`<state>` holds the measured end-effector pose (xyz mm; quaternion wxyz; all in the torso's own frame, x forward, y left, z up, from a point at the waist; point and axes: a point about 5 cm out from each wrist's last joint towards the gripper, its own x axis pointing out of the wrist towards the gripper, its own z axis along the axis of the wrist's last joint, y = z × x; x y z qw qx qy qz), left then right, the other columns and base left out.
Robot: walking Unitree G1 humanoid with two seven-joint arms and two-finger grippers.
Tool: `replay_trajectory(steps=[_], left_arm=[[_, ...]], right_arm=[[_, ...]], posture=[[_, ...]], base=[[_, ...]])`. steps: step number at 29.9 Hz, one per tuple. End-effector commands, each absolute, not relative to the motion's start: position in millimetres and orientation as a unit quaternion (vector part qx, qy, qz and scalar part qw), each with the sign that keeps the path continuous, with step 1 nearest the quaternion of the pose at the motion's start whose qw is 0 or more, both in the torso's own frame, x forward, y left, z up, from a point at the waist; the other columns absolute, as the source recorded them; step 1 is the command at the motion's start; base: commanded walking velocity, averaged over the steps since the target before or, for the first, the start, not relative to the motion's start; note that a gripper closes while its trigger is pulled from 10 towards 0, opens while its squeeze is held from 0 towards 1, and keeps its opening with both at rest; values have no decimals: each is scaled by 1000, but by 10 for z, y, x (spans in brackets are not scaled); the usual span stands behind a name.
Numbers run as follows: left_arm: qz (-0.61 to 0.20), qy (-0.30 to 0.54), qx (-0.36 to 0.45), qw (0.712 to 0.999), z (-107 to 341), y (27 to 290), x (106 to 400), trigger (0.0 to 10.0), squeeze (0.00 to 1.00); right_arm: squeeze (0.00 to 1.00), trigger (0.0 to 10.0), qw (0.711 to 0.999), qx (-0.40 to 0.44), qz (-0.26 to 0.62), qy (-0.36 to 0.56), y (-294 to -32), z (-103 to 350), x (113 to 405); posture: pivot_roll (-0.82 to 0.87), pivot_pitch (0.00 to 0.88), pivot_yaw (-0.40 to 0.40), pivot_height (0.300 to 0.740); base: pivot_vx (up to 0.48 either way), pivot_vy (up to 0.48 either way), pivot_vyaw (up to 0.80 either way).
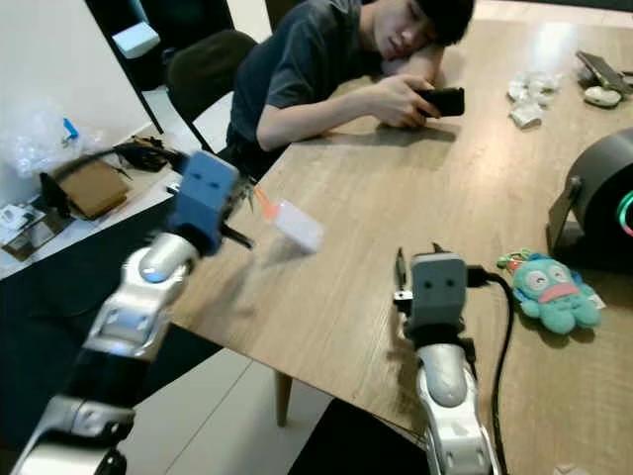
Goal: Hang keys on a hook
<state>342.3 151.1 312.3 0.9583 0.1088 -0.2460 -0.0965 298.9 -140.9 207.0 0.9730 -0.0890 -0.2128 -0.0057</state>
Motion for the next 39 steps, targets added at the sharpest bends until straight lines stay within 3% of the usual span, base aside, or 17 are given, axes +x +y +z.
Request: replay_trajectory(steps=[1,2,5,16,23,39], left_arm=[[-86,-231,79,966,3070,1569,3401,10000,0],[-73,-217,38,973,3070,1611,3363,10000,0],[-58,-187,12,981,3028,1667,3232,10000,0],[-34,-187,61,980,2771,1742,2916,10000,0],[-20,-125,72,989,2411,1709,2830,10000,0],[35,-86,107,990,2024,1862,2686,10000,0]], right_arm=[[0,10000,975,-83,5,-207,-1371,2014,2984],[0,10000,975,-82,10,-208,-1354,2020,3002],[0,10000,974,-75,23,-214,-1302,2049,3034],[0,10000,973,-43,38,-222,-1299,2091,3021],[0,10000,973,-46,19,-227,-1393,2089,3000],[0,10000,973,-56,20,-222,-1395,2037,2999]], posture=[[8,190,100,740],[15,181,95,740],[43,149,86,740],[33,125,73,740],[18,113,75,740],[28,110,75,740]], base=[[0,0,0],[0,0,0],[0,0,0],[0,0,0],[0,0,0],[0,0,0]])
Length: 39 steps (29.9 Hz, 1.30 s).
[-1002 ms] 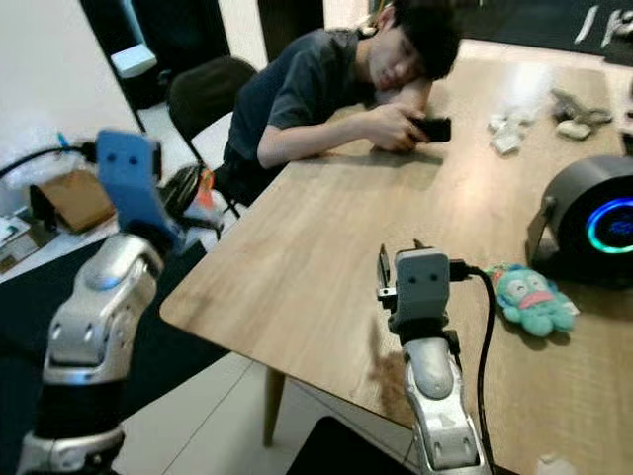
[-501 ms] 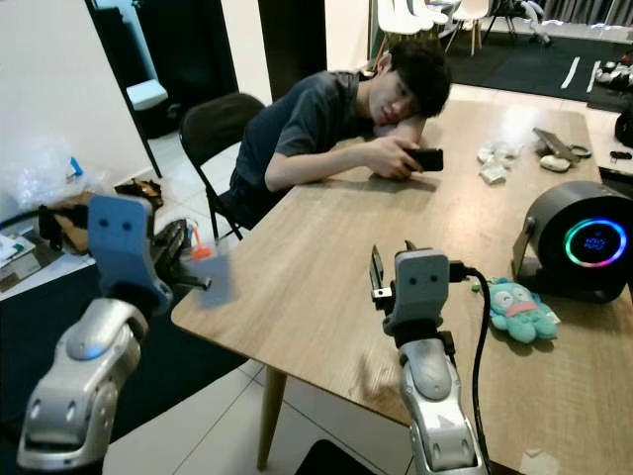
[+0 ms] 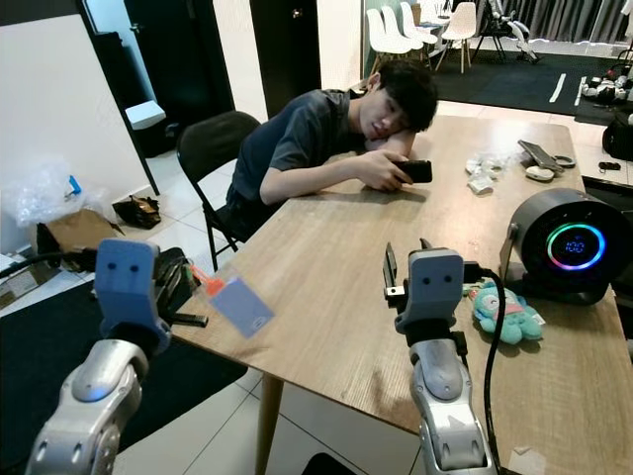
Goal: Hang keys on a hook
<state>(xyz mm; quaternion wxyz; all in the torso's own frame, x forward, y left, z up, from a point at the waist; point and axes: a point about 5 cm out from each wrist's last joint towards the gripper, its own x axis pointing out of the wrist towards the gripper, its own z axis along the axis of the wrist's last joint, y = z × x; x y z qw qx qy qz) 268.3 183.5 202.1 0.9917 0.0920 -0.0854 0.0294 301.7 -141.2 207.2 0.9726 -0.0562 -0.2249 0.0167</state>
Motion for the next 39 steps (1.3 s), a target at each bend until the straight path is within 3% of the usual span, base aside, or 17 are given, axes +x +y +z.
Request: replay_trajectory(steps=[1,12,18,39], left_arm=[[36,-75,118,989,1945,1868,2660,10000,0],[34,5,142,989,1409,1934,2475,10000,0],[62,-7,127,990,1301,1863,2449,10000,0],[54,-12,94,994,1299,1763,2530,10000,0]], right_arm=[[0,10000,974,-57,23,-219,-1384,2018,2998],[0,10000,984,-89,44,-151,-1394,1581,2911],[0,10000,983,-93,18,-156,-1497,1569,2894],[0,10000,983,-89,8,-161,-1467,1506,2896]], posture=[[29,109,73,740],[42,106,66,740],[33,100,67,740],[33,82,63,740]], base=[[0,0,0],[0,0,0],[0,0,0],[0,0,0]])
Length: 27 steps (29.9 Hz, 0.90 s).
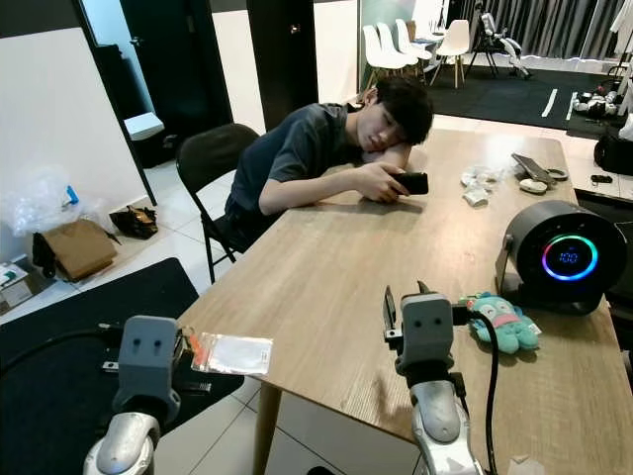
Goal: Hang keys on a hook
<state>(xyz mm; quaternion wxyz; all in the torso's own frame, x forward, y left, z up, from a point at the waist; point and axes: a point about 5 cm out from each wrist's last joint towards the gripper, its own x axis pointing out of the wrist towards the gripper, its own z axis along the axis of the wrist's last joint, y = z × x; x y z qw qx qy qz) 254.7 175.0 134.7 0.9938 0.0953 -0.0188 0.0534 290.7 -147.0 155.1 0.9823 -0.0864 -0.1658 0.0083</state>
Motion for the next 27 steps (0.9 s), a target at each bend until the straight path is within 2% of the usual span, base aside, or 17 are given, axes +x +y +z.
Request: replay_trajectory(steps=[1,16,27], left_arm=[[54,-12,94,994,1299,1763,2530,10000,0],[53,-19,103,993,1316,1750,2536,10000,0],[53,-19,112,992,1315,1756,2515,10000,0]], right_arm=[[0,10000,983,-89,8,-161,-1467,1506,2896],[0,10000,983,-88,11,-162,-1441,1494,2924],[0,10000,983,-86,15,-161,-1411,1481,2932]], posture=[[33,82,63,740],[45,86,58,740],[54,89,59,740]], base=[[0,0,0],[0,0,0],[-480,0,0]])
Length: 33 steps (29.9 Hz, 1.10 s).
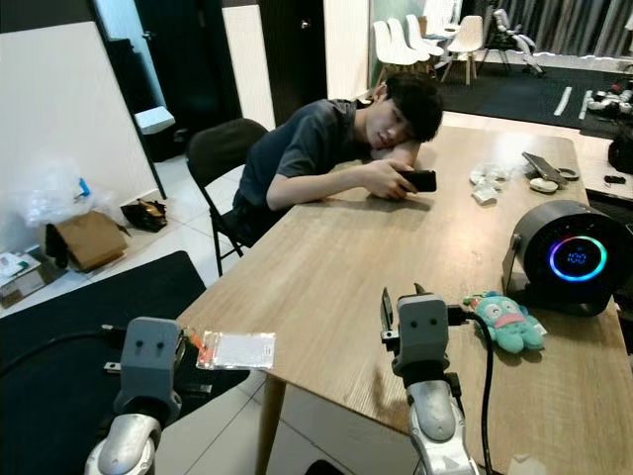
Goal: Hang keys on a hook
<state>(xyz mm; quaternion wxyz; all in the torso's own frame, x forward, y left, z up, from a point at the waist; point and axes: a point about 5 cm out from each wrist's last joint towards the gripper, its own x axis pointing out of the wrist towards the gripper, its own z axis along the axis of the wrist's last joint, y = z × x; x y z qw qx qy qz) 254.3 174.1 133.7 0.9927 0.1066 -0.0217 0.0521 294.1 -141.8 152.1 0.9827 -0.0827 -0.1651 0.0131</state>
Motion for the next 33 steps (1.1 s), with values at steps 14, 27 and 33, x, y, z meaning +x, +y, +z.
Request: replay_trajectory(steps=[14,27,33], left_arm=[[52,-18,116,992,1311,1755,2513,10000,0],[51,-19,119,991,1311,1755,2518,10000,0],[51,-19,121,991,1308,1756,2517,10000,0]], right_arm=[[0,10000,983,-86,14,-161,-1408,1476,2935],[0,10000,983,-85,14,-162,-1397,1481,2951],[0,10000,983,-85,14,-163,-1394,1482,2953]], posture=[[55,91,60,740],[58,91,62,740],[59,91,62,740]], base=[[-480,0,0],[-453,0,0],[-376,0,0]])
